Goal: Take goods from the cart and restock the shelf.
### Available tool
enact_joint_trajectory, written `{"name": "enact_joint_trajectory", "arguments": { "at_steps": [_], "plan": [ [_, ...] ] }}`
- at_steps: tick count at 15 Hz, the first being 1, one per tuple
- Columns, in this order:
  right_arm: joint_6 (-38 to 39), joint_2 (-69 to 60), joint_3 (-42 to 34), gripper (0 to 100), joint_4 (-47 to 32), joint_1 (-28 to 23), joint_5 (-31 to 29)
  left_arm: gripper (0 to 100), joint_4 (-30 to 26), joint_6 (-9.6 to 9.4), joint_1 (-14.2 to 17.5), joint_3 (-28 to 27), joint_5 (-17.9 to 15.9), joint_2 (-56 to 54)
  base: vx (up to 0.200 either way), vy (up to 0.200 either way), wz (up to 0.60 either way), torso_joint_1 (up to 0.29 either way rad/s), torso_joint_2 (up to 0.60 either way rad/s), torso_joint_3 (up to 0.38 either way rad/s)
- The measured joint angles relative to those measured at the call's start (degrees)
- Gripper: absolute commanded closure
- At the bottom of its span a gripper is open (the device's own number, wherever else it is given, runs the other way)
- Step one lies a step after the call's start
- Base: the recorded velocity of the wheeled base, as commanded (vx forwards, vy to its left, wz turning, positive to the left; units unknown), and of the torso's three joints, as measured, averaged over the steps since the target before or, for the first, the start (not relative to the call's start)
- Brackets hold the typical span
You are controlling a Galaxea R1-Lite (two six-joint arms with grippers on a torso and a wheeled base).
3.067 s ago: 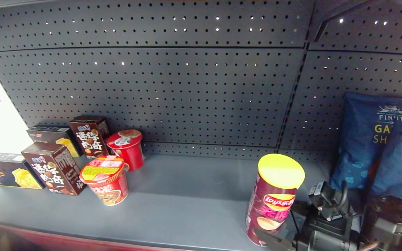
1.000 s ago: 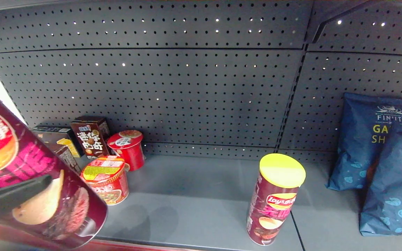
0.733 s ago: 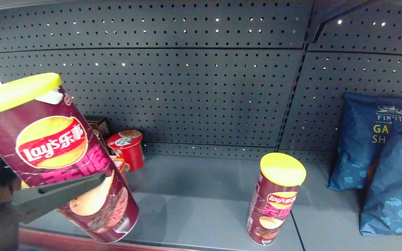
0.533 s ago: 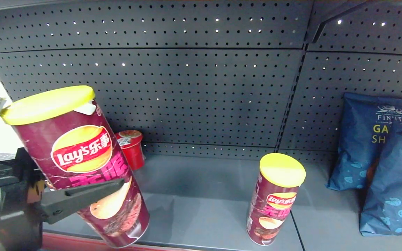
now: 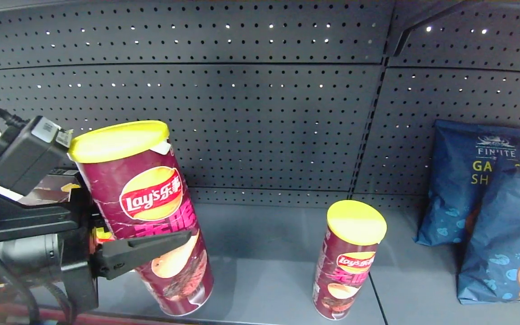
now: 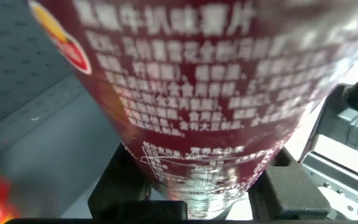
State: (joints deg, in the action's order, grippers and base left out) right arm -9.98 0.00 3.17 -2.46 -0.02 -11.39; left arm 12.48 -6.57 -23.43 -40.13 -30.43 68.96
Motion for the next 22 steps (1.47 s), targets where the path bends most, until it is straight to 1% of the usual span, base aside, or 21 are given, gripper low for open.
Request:
{"name": "enact_joint_trajectory", "arguments": {
  "at_steps": [3, 5, 6, 8, 10, 13, 14, 15, 17, 19, 21, 22],
  "plan": [
    [0.0, 0.0, -0.01, 0, -0.07, 0.0, 0.0, 100, -0.12, -0.02, -0.1, 0.26, -0.04, 0.68, 0.0, 0.0, 0.0, 0.0, 0.0, 0.0],
    [0.0, 0.0, -0.04, 0, -0.07, 0.02, 0.28, 100, -0.09, -0.1, -0.18, 0.33, -0.09, 0.99, 0.0, 0.0, -0.6, -0.005, 0.0, 0.002],
    [0.0, 0.0, -0.09, 0, -0.11, 0.05, 1.35, 100, -0.09, -0.1, -0.11, 0.3, -0.06, 1.23, 0.0, 0.0, -0.6, -0.012, 0.0, 0.007],
    [-0.06, 0.02, -0.11, 0, -0.1, -0.02, 2.63, 100, 0.05, -0.18, -0.1, 0.04, -0.09, 1.79, 0.0, 0.0, 0.0, 0.0, 0.0, 0.0],
    [-0.02, 0.0, -0.11, 0, -0.05, 0.05, 2.68, 100, 0.24, -0.32, -0.16, -0.13, 0.07, 2.62, 0.0, 0.0, 0.0, 0.0, 0.0, 0.0],
    [-0.06, 0.02, -0.11, 0, -0.1, -0.02, 2.8, 100, 4.6, -0.21, 0.32, -0.3, 4.35, 4.74, 0.0, 0.0, 0.0, 0.0, 0.0, 0.0],
    [-0.09, 0.02, -0.11, 0, -0.1, 0.02, 2.79, 100, 7.02, 0.01, 0.34, -0.33, 7.03, 5.77, 0.0, 0.0, 0.0, 0.0, 0.0, 0.0],
    [-0.11, 0.02, -0.11, 0, -0.11, 0.05, 2.79, 100, 7.81, 0.23, 0.39, -0.33, 7.88, 6.73, 0.0, 0.0, 0.0, 0.0, 0.0, 0.0],
    [-0.28, 0.02, -0.11, 0, -0.07, -0.02, 2.79, 100, 9.74, 1.16, 0.2, -1.18, 7.91, 9.53, 0.0, 0.0, 0.0, 0.0, 0.0, 0.0],
    [-0.38, 0.02, -0.11, 0, -0.1, 0.05, 2.77, 100, 10.26, 1.68, 0.04, -2.97, 6.95, 12.32, 0.0, 0.0, 0.0, 0.0, 0.0, 0.0],
    [-0.5, 0.02, -0.11, 0, -0.05, 0.02, 2.79, 100, 10.56, 1.32, 0.26, -4.83, 6.35, 15.82, 0.0, 0.0, 0.0, 0.0, 0.0, 0.0],
    [-0.55, 0.02, -0.11, 0, -0.02, 0.02, 2.79, 100, 11.26, 0.0, 0.28, -5.89, 5.72, 17.88, 0.0, 0.0, 0.0, 0.0, 0.0, 0.0]
  ]
}}
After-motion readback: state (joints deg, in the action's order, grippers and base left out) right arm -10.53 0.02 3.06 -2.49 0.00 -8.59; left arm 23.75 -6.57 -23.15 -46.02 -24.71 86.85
